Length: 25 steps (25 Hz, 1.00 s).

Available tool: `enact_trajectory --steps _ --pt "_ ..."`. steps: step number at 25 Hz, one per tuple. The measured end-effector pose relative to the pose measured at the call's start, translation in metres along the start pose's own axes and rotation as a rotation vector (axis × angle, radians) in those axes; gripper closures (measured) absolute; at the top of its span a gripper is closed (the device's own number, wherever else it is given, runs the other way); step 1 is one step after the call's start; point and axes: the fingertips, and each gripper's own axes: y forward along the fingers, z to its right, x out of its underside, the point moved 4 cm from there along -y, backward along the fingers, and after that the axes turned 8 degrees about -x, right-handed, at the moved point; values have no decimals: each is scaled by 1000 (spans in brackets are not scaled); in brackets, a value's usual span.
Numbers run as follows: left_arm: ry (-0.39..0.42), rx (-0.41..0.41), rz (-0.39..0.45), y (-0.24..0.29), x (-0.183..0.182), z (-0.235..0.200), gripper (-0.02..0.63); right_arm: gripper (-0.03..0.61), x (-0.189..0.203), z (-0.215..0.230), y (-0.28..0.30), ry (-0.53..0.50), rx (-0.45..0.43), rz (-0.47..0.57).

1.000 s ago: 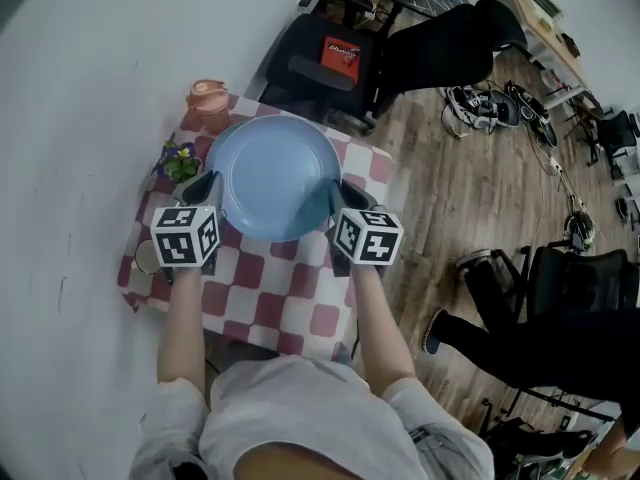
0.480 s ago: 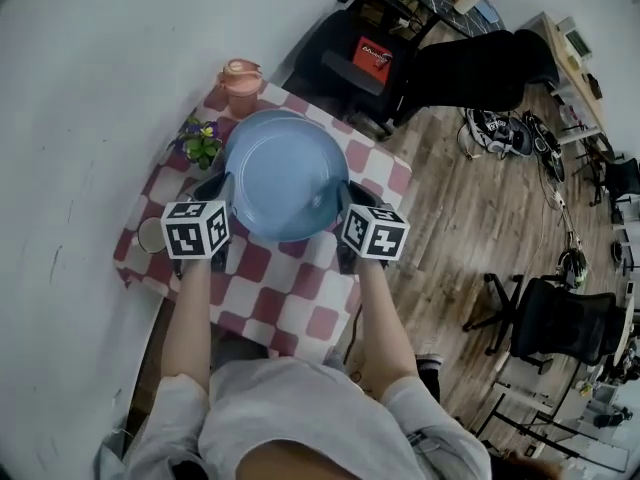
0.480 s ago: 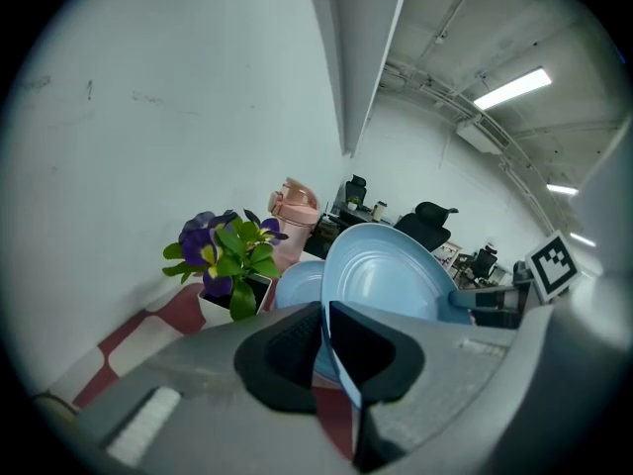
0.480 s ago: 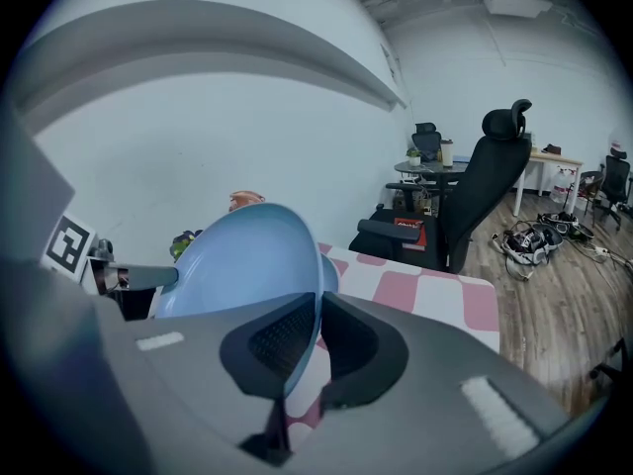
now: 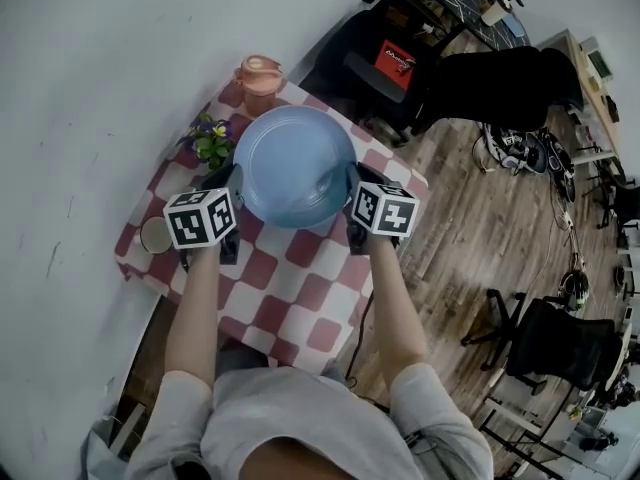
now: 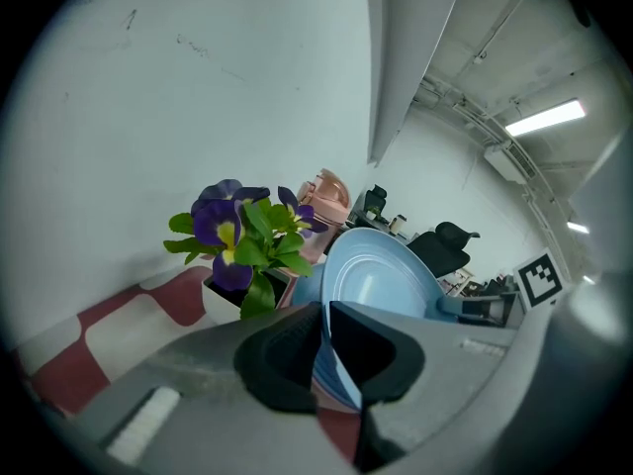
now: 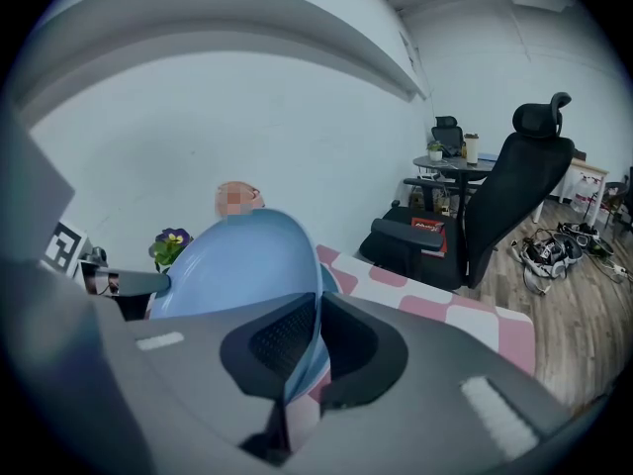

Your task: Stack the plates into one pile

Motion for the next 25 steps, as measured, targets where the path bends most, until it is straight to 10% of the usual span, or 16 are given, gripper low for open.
enact_trajectory --steps 25 --pt "276 -130 75 33 9 -5 548 536 19 24 53 -96 67 -102"
